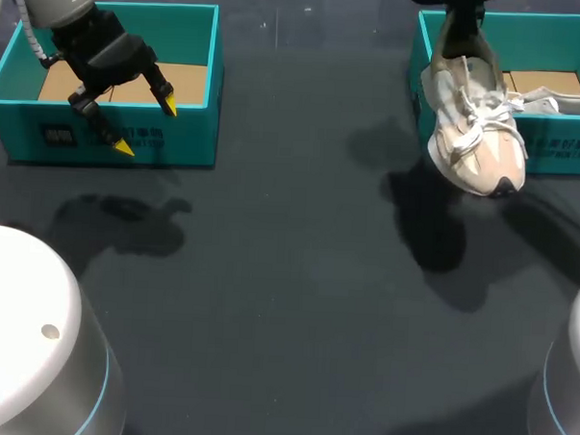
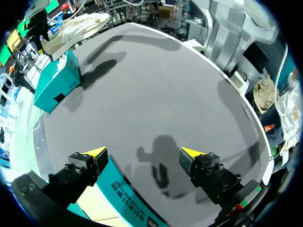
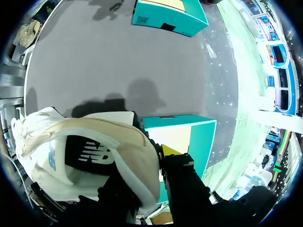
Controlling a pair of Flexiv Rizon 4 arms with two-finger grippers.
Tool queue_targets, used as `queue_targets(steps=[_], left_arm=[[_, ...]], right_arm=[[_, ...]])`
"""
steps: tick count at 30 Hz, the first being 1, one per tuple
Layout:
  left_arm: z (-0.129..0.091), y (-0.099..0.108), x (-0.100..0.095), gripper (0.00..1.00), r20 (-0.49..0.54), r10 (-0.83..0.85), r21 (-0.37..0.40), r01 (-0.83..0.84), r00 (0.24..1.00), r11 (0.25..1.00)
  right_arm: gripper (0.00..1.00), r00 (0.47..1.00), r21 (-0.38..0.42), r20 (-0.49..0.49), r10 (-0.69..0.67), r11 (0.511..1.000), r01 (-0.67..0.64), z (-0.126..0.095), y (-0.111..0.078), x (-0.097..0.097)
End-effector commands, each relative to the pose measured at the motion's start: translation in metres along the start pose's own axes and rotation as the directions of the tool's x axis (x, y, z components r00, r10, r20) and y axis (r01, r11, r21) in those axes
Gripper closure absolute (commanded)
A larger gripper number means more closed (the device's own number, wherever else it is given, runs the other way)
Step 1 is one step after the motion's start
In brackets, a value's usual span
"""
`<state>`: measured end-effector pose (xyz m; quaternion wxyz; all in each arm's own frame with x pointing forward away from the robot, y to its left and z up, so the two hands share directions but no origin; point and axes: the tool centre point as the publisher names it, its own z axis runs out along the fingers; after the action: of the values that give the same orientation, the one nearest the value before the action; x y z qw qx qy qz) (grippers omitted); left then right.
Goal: Take the shoe out of the shoebox, open the shoe tongue, remove and reinsert the insole, then place the shoe into the shoebox
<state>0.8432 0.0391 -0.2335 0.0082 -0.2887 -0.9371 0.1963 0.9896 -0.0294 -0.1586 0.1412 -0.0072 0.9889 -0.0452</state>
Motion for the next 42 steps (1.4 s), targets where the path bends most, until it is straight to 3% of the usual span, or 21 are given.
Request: queue_targets(steps=[1, 7, 11, 22, 36, 42], left_arm=[[0.000, 0.000, 0.001, 0.00, 0.000, 0.001, -0.002, -0.001, 1.000, 1.000], [0.000, 0.000, 0.001, 0.00, 0.000, 0.001, -0.002, -0.001, 1.000, 1.000], [0.000, 0.000, 0.001, 0.00, 0.000, 0.001, -0.002, -0.001, 1.000, 1.000], [0.000, 0.000, 0.001, 0.00, 0.000, 0.001, -0.002, -0.001, 1.000, 1.000], [0.000, 0.000, 0.001, 0.00, 0.000, 0.001, -0.002, -0.001, 1.000, 1.000], [0.000, 0.000, 0.001, 0.00, 0.000, 0.001, -0.002, -0.001, 1.000, 1.000]], right_arm=[[1.00, 1.000, 0.001, 0.003, 0.000, 1.000, 0.000, -0.001, 0.000, 0.001], [1.00, 1.000, 0.001, 0.003, 0.000, 1.000, 0.000, -0.001, 0.000, 0.001], [1.00, 0.999, -0.001, 0.035, 0.007, 1.000, -0.007, 0.003, -0.026, -0.030], [1.00, 0.999, 0.097, 0.035, 0.023, 0.995, -0.026, 0.010, -0.110, -0.114], [1.00, 0.999, 0.097, 0.035, 0.023, 0.995, -0.026, 0.010, -0.110, -0.114], [1.00, 1.000, 0.163, -0.018, 0.004, 0.987, -0.001, 0.001, -0.170, -0.142]])
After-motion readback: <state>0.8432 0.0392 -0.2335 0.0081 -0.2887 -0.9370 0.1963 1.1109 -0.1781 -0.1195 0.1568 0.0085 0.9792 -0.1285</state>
